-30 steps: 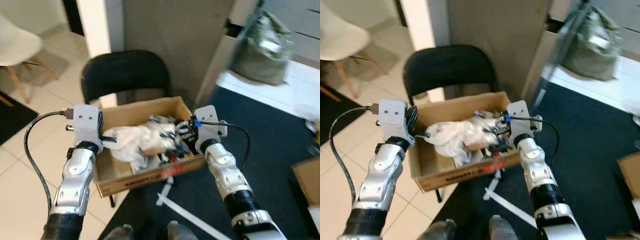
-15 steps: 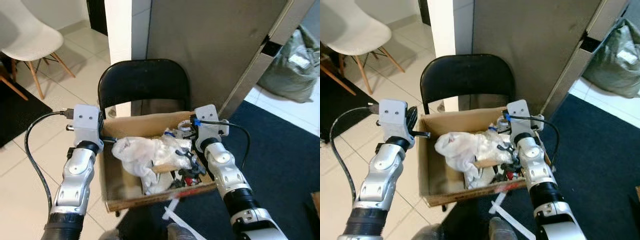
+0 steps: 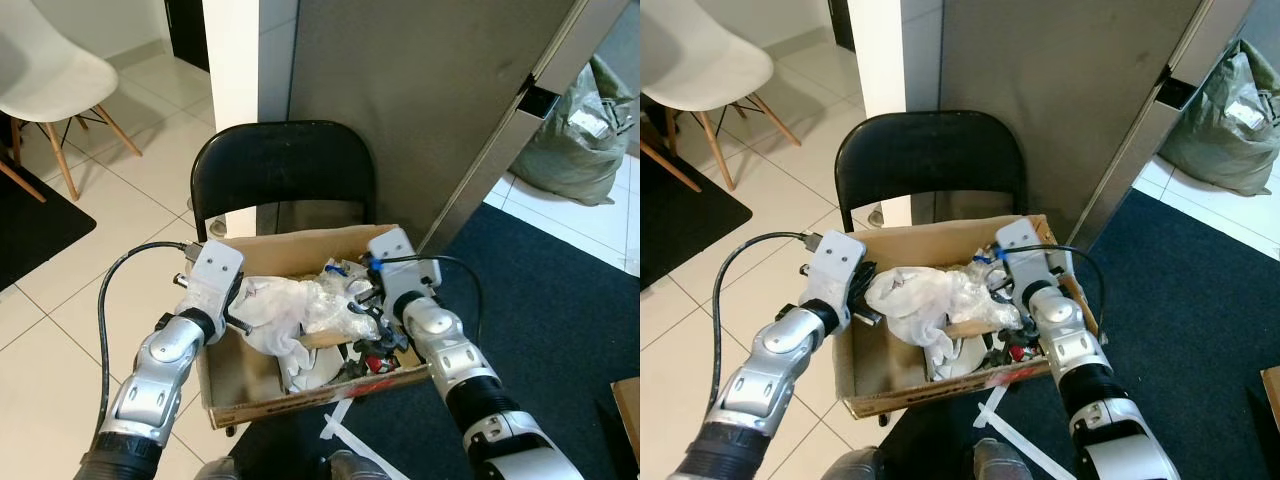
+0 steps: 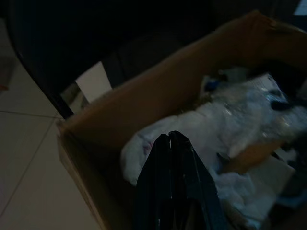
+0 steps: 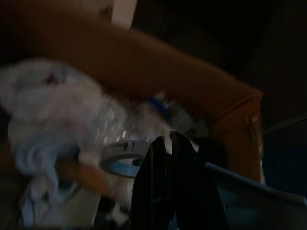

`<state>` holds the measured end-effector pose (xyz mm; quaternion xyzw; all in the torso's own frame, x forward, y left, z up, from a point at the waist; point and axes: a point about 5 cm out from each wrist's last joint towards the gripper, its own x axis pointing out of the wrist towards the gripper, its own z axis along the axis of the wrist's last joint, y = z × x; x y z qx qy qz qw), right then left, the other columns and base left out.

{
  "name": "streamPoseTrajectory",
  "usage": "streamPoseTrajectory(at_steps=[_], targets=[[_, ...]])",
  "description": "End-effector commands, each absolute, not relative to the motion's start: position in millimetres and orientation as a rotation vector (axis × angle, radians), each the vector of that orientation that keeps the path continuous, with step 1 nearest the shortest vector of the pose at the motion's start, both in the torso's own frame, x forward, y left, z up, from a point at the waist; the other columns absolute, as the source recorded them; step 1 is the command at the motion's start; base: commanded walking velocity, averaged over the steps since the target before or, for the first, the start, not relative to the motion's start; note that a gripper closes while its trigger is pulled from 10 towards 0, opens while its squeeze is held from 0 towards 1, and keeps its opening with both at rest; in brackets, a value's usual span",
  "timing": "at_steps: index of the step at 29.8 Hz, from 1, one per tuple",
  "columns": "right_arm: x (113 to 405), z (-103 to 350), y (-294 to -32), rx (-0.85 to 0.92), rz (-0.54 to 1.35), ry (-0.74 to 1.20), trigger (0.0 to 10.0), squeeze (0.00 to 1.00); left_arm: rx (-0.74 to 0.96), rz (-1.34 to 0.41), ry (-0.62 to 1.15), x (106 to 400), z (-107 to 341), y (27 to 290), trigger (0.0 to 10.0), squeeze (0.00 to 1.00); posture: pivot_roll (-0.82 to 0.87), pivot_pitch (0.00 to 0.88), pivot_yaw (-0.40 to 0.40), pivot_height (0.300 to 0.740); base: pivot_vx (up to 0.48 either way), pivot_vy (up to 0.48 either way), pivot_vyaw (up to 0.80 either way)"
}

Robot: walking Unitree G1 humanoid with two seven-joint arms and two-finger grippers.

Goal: Picking trash to rubbish bin

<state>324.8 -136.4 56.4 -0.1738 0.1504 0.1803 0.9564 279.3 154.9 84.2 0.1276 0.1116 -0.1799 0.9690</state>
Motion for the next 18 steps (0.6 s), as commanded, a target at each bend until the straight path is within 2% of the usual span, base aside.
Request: streamPoseTrajectory(at_steps=[1,4,5,10,11,12,14,18], targets=[[322.7,50.2,-141.5,-0.397,0.379,0.350,10.0,0.00,0.260,-0.395,0.245,276.0,81.1,151.9,10.0,0.00,0.08,0.045,-0.080,0.740,0.000,0.000,0.00],[321.0,47.3,-142.6,-0.406,0.388,0.364,10.0,0.00,0.261,-0.393,0.250,275.9,81.0,152.3,10.0,0.00,0.07,0.047,-0.078,0.740,0.000,0.000,0.00],[320.4,47.7,-141.7,-0.376,0.401,0.363,10.0,1.00,0.262,-0.392,0.250,275.9,81.0,152.3,10.0,0.00,0.07,0.048,-0.077,0.740,0.000,0.000,0.00],[321.4,50.8,-141.0,-0.325,0.393,0.349,10.0,1.00,0.269,-0.386,0.250,276.5,81.9,153.3,10.0,0.00,0.07,0.048,-0.075,0.740,0.000,0.000,0.00],[323.0,52.5,-141.6,-0.318,0.373,0.337,10.0,0.91,0.276,-0.378,0.250,277.0,82.5,154.1,10.0,0.00,0.07,0.048,-0.075,0.740,0.000,0.000,0.00],[327.3,58.8,-143.7,-0.264,0.319,0.296,10.0,0.00,0.292,-0.319,0.235,280.7,85.5,158.8,10.0,0.00,0.08,0.049,-0.074,0.740,0.000,0.000,0.00],[329.0,61.5,-144.7,-0.241,0.299,0.278,10.0,0.00,0.296,-0.288,0.226,282.6,87.2,161.3,10.0,0.00,0.08,0.049,-0.074,0.740,0.000,0.000,0.00],[337.1,77.4,-160.5,-0.150,0.135,0.195,10.0,0.00,0.231,-0.052,0.105,293.3,106.5,179.8,10.0,0.00,0.08,0.049,-0.073,0.740,0.000,0.000,0.00]])
